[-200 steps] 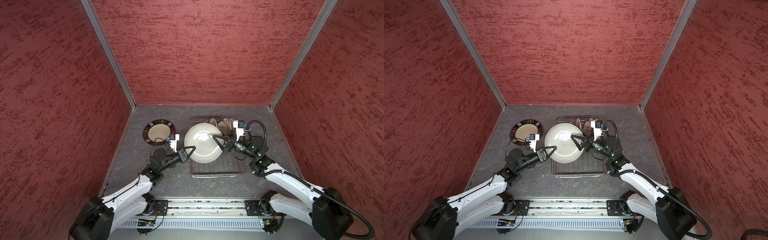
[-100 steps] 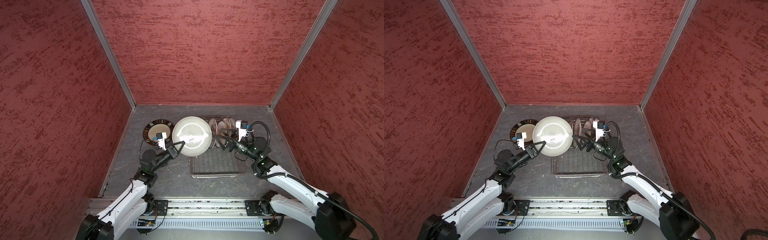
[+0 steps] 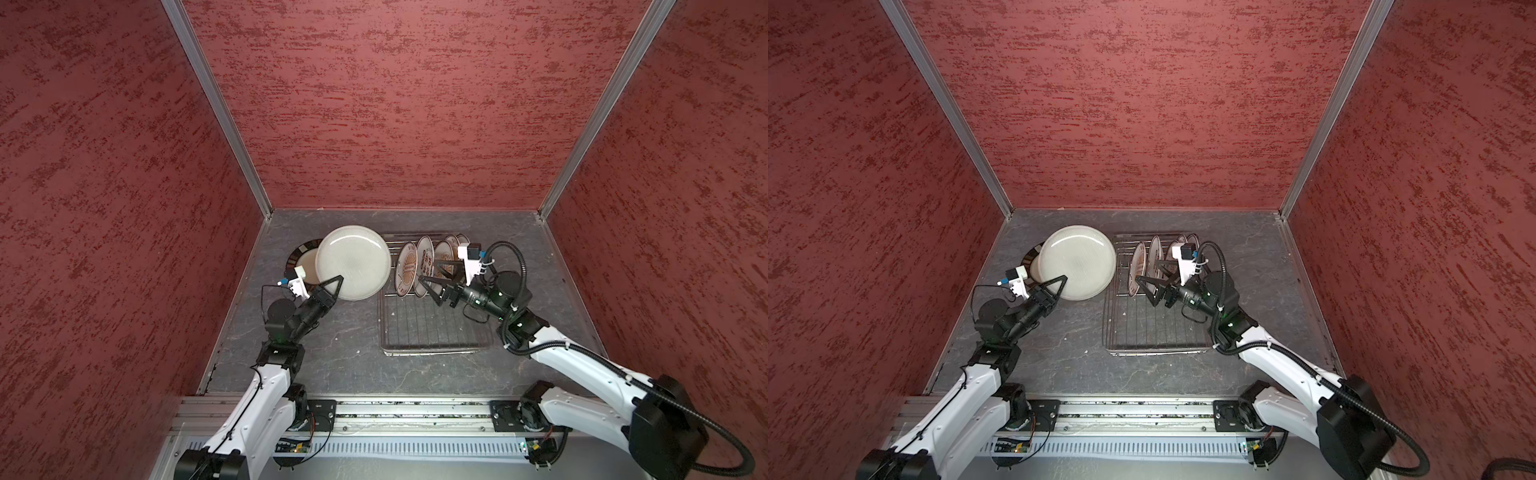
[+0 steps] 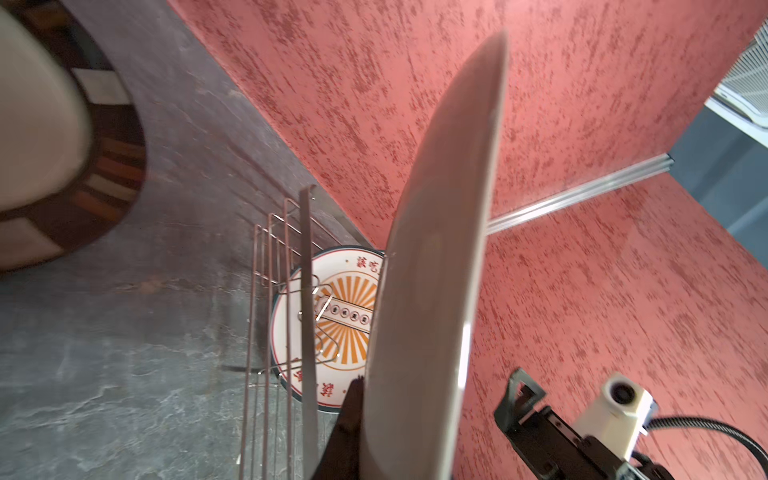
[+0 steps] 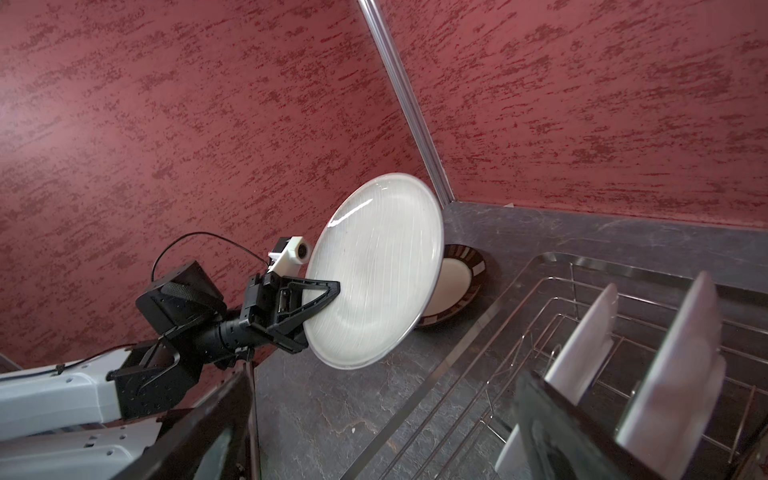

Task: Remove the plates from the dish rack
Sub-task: 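Carry the white plate over the dark plate with the left gripper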

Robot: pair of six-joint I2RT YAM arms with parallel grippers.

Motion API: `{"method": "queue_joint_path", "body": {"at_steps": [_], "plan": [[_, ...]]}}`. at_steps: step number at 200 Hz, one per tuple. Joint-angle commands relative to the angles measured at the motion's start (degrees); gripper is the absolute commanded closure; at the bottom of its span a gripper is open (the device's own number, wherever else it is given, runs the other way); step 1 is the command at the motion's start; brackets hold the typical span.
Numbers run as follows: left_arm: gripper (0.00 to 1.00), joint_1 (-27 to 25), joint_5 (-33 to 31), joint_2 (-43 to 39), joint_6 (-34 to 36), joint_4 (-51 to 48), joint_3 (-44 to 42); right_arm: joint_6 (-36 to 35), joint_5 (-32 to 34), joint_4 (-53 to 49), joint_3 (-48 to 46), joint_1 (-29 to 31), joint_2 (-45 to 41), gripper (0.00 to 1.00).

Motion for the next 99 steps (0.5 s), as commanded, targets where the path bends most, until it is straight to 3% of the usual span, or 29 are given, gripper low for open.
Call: {"method": "queue_joint_path", "body": {"at_steps": [1,74,99], "plan": [[1.00,2.56,1.77,-0.14,-2.30,8.43,1.11,-5.15,4.72,-2.91,3.51,2.83,1.24,0.01],[1.00,8.55,-0.48,0.11,-4.75,5.43,0.73,-12.92,22.24,-10.40,14.77,13.33,12.33,0.01],[1.00,9.39,-3.60,0.49,-3.90,2.83,1.02,-14.51,24.61,-10.76,18.46,15.58,17.03,0.01]]}}
